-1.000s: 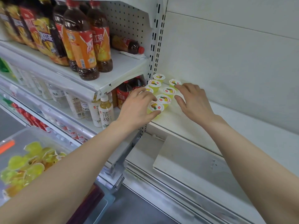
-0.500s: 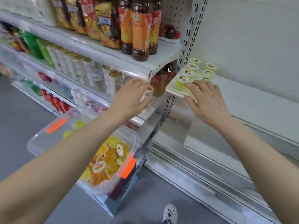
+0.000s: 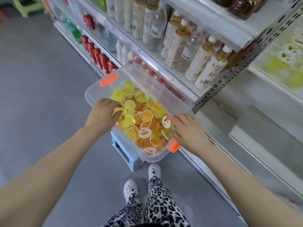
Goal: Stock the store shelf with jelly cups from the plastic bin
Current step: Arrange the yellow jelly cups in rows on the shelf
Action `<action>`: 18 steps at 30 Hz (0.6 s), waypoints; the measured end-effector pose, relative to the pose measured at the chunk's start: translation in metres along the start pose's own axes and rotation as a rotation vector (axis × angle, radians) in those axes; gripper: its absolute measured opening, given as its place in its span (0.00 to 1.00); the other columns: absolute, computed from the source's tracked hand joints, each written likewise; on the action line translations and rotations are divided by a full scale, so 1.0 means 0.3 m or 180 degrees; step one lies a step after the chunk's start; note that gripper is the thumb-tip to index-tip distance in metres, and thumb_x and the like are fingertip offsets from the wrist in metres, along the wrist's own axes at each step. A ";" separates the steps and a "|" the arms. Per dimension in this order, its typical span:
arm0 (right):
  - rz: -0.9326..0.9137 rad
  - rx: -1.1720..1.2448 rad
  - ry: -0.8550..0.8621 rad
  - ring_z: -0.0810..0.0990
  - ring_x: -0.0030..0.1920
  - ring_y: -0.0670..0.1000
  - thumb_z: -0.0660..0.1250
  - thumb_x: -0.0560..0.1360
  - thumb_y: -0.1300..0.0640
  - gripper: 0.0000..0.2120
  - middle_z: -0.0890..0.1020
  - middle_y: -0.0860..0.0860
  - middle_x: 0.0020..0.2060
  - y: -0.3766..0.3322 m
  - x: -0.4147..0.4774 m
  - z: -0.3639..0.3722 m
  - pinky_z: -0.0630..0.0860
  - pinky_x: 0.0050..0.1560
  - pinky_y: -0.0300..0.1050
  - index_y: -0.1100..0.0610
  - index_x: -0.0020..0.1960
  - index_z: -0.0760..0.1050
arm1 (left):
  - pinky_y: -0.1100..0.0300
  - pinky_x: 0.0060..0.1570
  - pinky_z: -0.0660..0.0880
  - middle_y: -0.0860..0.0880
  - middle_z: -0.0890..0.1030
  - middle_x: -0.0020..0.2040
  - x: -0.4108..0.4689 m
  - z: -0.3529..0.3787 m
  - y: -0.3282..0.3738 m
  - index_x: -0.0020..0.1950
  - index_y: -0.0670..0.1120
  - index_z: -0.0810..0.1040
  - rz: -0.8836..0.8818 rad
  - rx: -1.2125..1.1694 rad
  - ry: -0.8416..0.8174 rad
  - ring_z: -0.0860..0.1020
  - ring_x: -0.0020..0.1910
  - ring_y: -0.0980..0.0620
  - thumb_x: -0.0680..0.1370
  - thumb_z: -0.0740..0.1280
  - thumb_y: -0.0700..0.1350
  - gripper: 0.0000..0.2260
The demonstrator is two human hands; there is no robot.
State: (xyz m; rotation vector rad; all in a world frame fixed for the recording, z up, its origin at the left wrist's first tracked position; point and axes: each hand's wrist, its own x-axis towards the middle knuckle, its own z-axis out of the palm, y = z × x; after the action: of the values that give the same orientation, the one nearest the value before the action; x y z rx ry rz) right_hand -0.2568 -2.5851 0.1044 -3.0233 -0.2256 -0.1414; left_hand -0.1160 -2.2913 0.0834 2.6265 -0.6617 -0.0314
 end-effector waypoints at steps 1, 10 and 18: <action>-0.0016 0.0103 -0.0178 0.79 0.52 0.61 0.61 0.73 0.49 0.22 0.80 0.55 0.53 -0.014 0.028 0.029 0.77 0.52 0.55 0.55 0.63 0.77 | 0.48 0.57 0.73 0.45 0.81 0.51 -0.007 0.005 -0.027 0.55 0.45 0.82 -0.0125 0.0002 -0.0008 0.73 0.59 0.39 0.76 0.70 0.44 0.08; -0.0534 0.0598 -0.1212 0.72 0.66 0.60 0.66 0.75 0.62 0.26 0.75 0.53 0.66 -0.227 0.348 0.257 0.70 0.63 0.56 0.53 0.72 0.69 | 0.53 0.65 0.61 0.49 0.83 0.41 -0.010 0.112 -0.118 0.46 0.47 0.85 0.0080 0.0423 0.0339 0.77 0.51 0.40 0.79 0.54 0.46 0.18; -0.1414 -0.0328 -0.1351 0.66 0.63 0.58 0.62 0.77 0.64 0.23 0.70 0.53 0.65 -0.280 0.525 0.373 0.66 0.60 0.50 0.48 0.69 0.69 | 0.52 0.63 0.66 0.51 0.83 0.44 -0.008 0.117 -0.131 0.47 0.48 0.84 0.0289 0.0552 0.0437 0.76 0.53 0.42 0.80 0.56 0.45 0.16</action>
State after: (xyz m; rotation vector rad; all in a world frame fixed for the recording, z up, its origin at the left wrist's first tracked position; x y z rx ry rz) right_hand -0.1051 -2.4674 0.0179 -3.0115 -0.9480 0.4727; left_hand -0.1049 -2.2731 0.0350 2.7288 -0.7651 0.2416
